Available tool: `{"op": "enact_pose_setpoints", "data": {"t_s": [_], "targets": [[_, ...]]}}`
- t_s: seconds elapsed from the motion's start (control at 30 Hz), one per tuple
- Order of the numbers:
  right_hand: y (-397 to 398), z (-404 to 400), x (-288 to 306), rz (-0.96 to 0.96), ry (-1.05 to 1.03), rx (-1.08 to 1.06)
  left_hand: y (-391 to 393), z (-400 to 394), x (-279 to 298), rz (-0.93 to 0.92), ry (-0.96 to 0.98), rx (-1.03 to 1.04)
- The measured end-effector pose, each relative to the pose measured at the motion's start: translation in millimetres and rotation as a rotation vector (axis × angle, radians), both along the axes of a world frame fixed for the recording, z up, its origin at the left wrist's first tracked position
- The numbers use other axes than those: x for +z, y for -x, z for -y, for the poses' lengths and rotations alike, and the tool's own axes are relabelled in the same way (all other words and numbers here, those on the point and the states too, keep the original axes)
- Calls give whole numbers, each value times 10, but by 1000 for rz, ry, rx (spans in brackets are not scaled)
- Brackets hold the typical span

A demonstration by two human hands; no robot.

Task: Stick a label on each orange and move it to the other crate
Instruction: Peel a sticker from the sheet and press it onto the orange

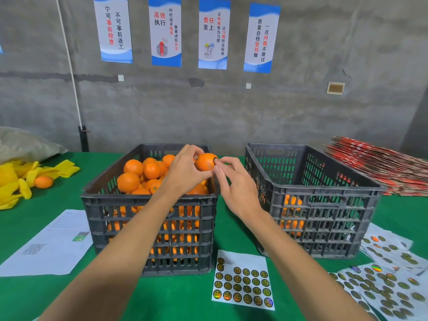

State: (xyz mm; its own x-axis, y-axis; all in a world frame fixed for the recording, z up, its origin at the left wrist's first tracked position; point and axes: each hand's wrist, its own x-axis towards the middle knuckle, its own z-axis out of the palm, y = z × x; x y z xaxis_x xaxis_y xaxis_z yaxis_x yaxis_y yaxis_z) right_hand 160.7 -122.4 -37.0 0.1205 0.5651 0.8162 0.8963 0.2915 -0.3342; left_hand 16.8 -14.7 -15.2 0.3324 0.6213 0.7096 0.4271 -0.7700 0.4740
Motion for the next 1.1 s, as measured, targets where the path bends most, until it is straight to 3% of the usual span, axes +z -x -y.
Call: {"op": "enact_pose_setpoints", "data": {"t_s": [0.17, 0.37, 0.43, 0.6, 0.73, 0.83, 0.9, 1.0, 1.1], "targets": [[19, 51, -18, 199, 95, -60, 4, 16, 0, -13, -17, -7], [-154, 38, 48, -22, 170, 20, 29, 32, -11, 73, 182, -285], [-238, 24, 111, -7, 211, 26, 12, 30, -25, 94, 251, -377], [-338, -25, 123, 74, 257, -87, -46, 57, -17, -50, 180, -453], [-630, 73, 164, 131, 292, -192, 184, -159, 62, -154, 164, -159], [-1043, 234, 182, 130, 330, -406, 708, -611, 101, -469, 233, 324], [-1315, 336, 151, 84, 345, -571, 1094, -883, 70, -580, 373, 555], [-1557, 430, 62, -32, 367, -679, 1456, -1074, -51, -562, 579, 521], [-1604, 414, 59, -56, 427, -670, 1562, -1091, -164, -597, 662, 492]]}}
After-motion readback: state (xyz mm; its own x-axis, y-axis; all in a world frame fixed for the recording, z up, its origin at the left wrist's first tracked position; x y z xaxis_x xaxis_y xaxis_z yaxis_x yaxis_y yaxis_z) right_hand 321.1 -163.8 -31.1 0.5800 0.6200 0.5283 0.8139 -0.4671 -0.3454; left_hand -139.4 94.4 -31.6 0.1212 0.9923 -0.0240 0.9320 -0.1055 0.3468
